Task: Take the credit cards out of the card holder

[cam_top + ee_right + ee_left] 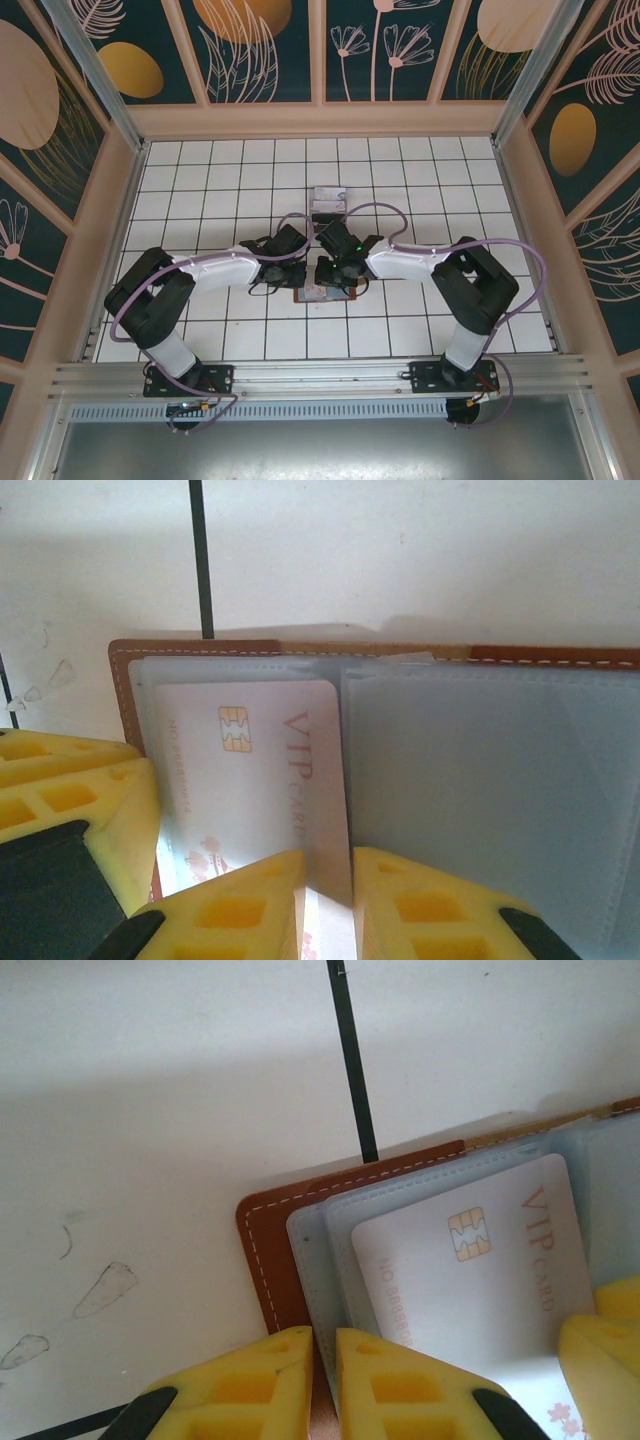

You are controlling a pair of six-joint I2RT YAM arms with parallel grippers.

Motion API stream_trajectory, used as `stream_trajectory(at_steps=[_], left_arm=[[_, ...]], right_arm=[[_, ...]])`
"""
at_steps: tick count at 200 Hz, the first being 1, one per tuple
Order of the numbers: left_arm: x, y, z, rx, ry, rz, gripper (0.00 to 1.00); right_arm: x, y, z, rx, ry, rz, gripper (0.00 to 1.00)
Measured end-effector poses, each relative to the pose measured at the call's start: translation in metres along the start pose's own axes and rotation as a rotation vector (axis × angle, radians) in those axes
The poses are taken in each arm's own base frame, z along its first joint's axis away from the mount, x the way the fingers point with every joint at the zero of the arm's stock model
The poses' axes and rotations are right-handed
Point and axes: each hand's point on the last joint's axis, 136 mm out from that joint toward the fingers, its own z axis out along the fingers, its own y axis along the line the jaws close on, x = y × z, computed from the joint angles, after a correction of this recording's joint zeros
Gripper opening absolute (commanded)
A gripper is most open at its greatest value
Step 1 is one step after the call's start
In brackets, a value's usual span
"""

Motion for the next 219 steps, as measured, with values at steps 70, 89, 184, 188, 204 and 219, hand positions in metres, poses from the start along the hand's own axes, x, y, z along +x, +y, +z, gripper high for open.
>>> stream_trajectory(at_steps=[70, 89, 184, 188, 204, 219], left_arm=[[0.0, 0.0, 0.001, -0.003, 0.004, 0.0, 0.16], [0.0, 0.0, 0.001, -0.005, 0.007, 0.0, 0.16], [-0.001, 0.0, 0.001, -0.013, 0.013, -0.001, 0.16], [-0.001, 0.0, 0.001, -0.014, 0.013, -0.001, 0.16], [0.0, 0.0, 0.001, -0.014, 0.014, -0.001, 0.16], [-0.001, 0.0, 0.001, -0.015, 0.013, -0.001, 0.16]], right_arm=[[0.002, -0.007, 0.0, -0.198, 0.001, 0.067, 0.19], [0.002, -0.007, 0.0, -0.253, 0.005, 0.084, 0.17], [0.011, -0.001, -0.001, -0.409, 0.051, 0.094, 0.17], [0.011, 0.0, -0.001, -0.413, 0.053, 0.092, 0.17], [0.012, 0.002, -0.002, -0.427, 0.06, 0.088, 0.15], [0.014, 0.002, -0.002, -0.436, 0.067, 0.085, 0.13]])
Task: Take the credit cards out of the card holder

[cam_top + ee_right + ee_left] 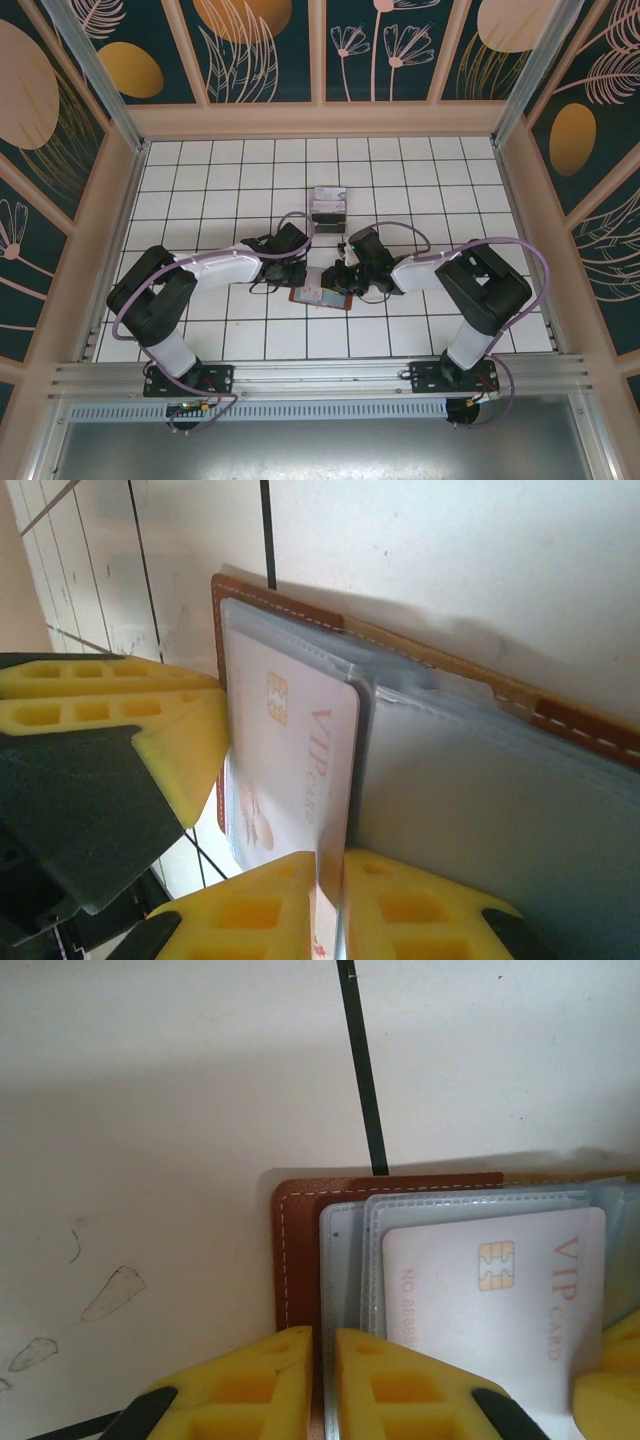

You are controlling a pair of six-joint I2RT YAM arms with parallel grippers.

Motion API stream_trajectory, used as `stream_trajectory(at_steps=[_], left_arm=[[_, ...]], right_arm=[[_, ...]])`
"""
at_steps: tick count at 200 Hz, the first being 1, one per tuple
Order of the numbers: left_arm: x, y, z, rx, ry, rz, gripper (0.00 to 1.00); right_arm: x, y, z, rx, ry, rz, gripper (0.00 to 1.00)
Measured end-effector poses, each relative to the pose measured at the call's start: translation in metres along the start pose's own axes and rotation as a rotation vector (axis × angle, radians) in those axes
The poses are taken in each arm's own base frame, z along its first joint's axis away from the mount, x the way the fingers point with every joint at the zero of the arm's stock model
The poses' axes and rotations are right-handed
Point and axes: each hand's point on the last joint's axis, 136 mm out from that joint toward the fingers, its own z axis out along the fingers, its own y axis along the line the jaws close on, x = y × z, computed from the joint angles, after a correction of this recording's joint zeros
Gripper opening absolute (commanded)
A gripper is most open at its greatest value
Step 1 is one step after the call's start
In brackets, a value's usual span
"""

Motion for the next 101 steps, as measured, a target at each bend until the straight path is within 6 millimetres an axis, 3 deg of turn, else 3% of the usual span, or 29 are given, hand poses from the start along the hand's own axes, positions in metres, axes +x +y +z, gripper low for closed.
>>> stream_trajectory(at_steps=[101], left_arm=[[-0.0003, 0.0004, -0.0001, -0.003, -0.001, 0.0, 0.16]], right_arm=[[0.0, -0.0032, -0.0018, -0.022, 0.001, 0.007, 0.03]])
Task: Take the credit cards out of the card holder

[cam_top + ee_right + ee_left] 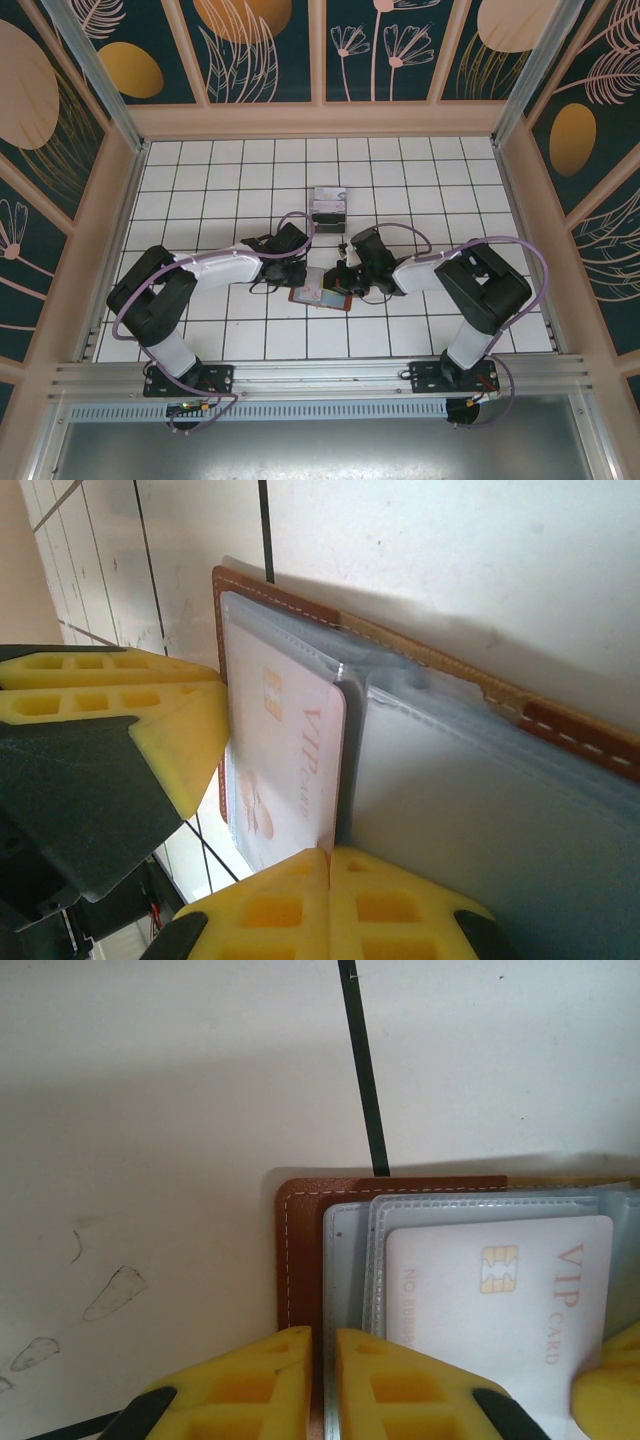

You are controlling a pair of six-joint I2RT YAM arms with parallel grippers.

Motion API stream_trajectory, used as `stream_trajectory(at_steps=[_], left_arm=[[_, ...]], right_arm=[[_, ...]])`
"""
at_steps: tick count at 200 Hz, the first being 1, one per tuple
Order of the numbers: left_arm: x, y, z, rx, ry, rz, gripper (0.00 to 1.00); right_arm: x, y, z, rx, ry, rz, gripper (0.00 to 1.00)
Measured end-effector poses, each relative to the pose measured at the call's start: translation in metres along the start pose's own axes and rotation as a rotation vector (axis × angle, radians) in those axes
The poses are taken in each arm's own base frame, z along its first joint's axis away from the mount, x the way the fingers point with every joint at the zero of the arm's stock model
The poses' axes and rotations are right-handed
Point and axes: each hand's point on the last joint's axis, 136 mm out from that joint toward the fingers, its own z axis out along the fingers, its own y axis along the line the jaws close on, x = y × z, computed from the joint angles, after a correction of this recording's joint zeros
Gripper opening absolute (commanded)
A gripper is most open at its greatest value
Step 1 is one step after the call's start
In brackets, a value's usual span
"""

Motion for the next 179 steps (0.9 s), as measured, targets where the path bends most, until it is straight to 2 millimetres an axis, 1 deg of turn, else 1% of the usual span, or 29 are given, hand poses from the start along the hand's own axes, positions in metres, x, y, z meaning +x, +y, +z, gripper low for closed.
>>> stream_trajectory(at_steps=[40, 155, 179], left_arm=[[-0.002, -0.002, 0.002, -0.002, 0.004, 0.0, 0.16], [-0.002, -0.002, 0.002, -0.006, 0.004, 0.003, 0.16], [-0.002, -0.002, 0.001, -0.006, 0.003, 0.002, 0.19]], right_arm=[[0.0, -0.004, -0.002, -0.001, -0.006, 0.003, 0.01], [0.003, -0.014, -0.018, 0.016, -0.024, 0.026, 0.0], [0.002, -0.014, -0.02, 0.017, -0.027, 0.024, 0.0]])
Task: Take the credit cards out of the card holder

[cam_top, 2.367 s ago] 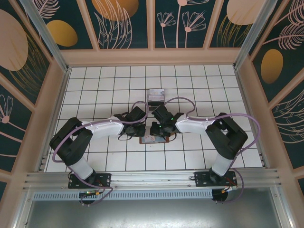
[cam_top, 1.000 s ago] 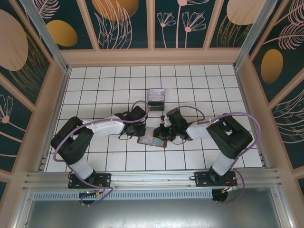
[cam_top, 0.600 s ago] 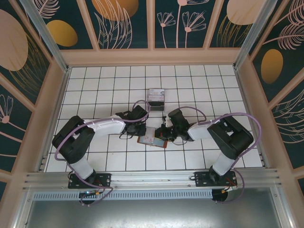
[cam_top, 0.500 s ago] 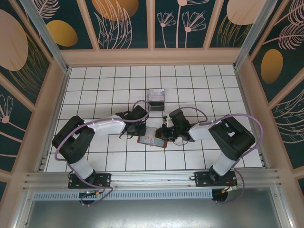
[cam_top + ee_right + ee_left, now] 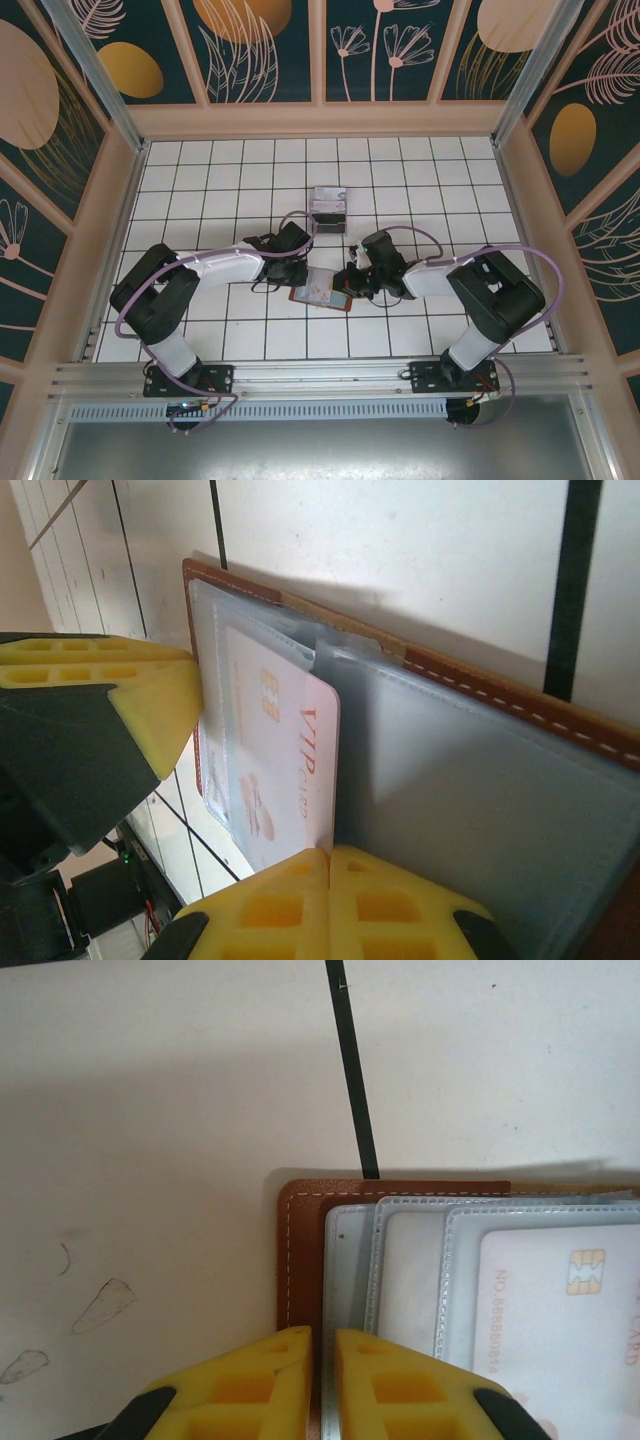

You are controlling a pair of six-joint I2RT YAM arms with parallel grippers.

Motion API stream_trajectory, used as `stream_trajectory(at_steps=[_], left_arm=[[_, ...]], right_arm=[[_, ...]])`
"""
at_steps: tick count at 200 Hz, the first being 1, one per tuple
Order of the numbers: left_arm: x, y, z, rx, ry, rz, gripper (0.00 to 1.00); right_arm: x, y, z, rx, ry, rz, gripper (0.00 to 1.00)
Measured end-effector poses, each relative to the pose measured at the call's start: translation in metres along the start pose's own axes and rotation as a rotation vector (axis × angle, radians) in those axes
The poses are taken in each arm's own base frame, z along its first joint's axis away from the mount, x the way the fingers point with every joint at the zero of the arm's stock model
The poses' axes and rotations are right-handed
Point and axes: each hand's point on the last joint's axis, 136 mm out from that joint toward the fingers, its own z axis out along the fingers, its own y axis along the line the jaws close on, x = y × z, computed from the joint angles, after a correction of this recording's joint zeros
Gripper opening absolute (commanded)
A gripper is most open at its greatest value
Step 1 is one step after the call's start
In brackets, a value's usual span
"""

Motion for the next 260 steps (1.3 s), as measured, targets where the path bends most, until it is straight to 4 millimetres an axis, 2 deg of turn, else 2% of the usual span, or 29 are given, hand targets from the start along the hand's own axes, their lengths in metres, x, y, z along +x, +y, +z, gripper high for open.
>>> stream_trajectory(at_steps=[44, 94, 119, 199, 260], left_arm=[[0.0, -0.007, -0.01, 0.034, -0.002, 0.002, 0.24], [0.001, -0.038, -0.021, 0.138, 0.011, 0.038, 0.2], [0.006, -0.045, -0.021, 0.172, 0.034, 0.043, 0.2], [0.014, -0.045, 0.0, 0.176, 0.082, 0.041, 0.21], [0.012, -0.042, 0.001, 0.143, 0.061, 0.044, 0.2]], right_arm=[[0.0, 0.0, 0.0, -0.001, 0.0, -0.006, 0.0], [0.0, 0.0, 0.0, -0.002, 0.0, -0.007, 0.0], [0.0, 0.0, 0.0, -0.002, 0.0, -0.007, 0.0], [0.0, 0.0, 0.0, -0.002, 0.0, -0.007, 0.0], [0.001, -0.002, 0.0, 0.01, 0.005, -0.006, 0.0]])
